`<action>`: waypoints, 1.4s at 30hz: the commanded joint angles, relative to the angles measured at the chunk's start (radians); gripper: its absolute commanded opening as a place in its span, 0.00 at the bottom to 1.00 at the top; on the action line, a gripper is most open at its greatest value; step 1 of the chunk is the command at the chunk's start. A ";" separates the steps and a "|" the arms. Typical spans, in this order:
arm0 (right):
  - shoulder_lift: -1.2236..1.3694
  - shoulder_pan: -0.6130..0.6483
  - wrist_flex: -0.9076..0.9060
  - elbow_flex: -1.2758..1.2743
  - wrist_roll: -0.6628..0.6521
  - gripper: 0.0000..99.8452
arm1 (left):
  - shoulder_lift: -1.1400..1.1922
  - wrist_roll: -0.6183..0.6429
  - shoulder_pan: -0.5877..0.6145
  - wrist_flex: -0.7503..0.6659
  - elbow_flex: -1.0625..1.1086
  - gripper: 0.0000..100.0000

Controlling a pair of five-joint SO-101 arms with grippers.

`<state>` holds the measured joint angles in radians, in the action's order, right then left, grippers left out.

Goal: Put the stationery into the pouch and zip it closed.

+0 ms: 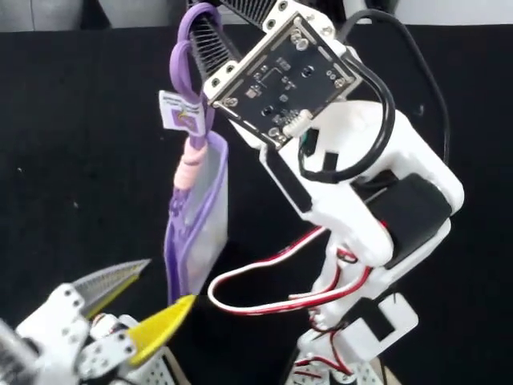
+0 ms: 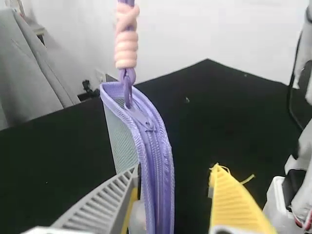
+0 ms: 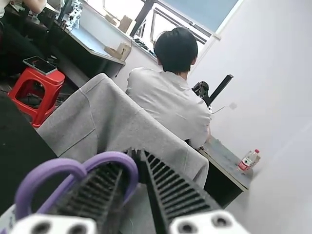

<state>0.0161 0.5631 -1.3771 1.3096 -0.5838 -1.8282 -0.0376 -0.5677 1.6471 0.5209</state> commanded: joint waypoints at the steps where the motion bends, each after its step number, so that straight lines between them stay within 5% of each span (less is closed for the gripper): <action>1: -0.016 -0.008 -0.002 0.039 0.009 0.01 | 0.006 0.008 0.021 -0.124 0.147 0.24; 9: -0.016 -0.008 -0.035 0.042 0.009 0.01 | 0.006 0.008 0.262 -0.370 0.335 0.24; 16: -0.050 -0.011 -0.032 0.041 0.009 0.01 | 0.005 0.014 0.277 -0.430 0.453 0.23; 19: -0.068 -0.029 -0.035 0.041 0.005 0.01 | 0.005 0.015 0.277 -0.423 0.452 0.14; 21: -0.070 -0.081 -0.035 0.041 0.009 0.01 | 0.005 0.017 0.277 -0.425 0.432 0.03; 27: -0.053 -0.295 -0.074 0.033 0.014 0.01 | 0.005 0.017 0.277 -0.422 0.294 0.03; 32: 0.013 -0.532 -0.095 0.033 0.158 0.01 | 0.005 0.012 0.274 -0.391 0.193 0.03; 42: 0.317 -0.767 0.060 0.042 0.242 0.01 | 0.006 -0.097 -0.001 -0.402 0.136 0.03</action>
<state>0.2171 -0.0675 -1.4400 1.3249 -0.3552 -1.8052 -0.0898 -0.5079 1.2405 0.7603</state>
